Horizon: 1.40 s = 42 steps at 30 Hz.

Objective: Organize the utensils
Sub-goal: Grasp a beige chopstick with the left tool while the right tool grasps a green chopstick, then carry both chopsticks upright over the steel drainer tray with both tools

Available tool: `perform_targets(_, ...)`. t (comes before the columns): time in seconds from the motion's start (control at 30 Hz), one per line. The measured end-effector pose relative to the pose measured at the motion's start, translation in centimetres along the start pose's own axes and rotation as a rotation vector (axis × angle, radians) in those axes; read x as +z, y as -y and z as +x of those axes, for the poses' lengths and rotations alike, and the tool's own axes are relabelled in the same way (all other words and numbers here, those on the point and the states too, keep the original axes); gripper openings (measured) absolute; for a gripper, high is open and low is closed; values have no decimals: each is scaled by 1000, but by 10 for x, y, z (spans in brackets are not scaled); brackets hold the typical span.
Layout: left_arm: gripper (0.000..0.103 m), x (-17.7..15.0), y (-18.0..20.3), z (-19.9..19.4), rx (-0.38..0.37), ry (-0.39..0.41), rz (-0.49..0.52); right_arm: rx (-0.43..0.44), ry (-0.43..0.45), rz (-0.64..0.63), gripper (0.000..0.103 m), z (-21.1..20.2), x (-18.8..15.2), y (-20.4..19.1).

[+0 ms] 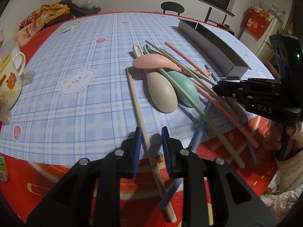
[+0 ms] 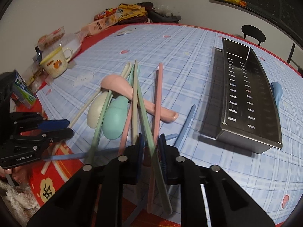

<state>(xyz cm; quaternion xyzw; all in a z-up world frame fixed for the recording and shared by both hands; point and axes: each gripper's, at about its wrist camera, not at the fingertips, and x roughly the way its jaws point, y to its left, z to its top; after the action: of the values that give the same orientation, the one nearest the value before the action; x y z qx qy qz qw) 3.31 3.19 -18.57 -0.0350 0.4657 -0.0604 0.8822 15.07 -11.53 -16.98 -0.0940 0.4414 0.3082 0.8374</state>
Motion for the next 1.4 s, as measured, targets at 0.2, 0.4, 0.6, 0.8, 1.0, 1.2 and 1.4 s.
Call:
perform_targets(0.2,13,-1,3,1,65,20,4,-2,35,-2,7,-8,-2,-3)
perform_targets(0.4,10,-3,-16,-1,-13,40,-89,34,118,76,7,-19,-5,10)
perform_targets(0.6,10,-5,-32,-5,-50,47,-176,70,179,151,7,-27,-13,24)
perform_targets(0.8,10,-3,-46,-17,-46,82,-225,71,195,144,7,-28,-14,21)
perform_targets(1.0,10,1,-55,-37,-61,139,-267,82,206,171,7,-30,-17,27)
perform_targets(1.2,10,13,-53,-48,-130,189,-295,108,237,232,7,-34,-20,40)
perform_targets(1.4,10,32,-39,-46,-198,211,-294,131,266,287,7,-39,-23,53)
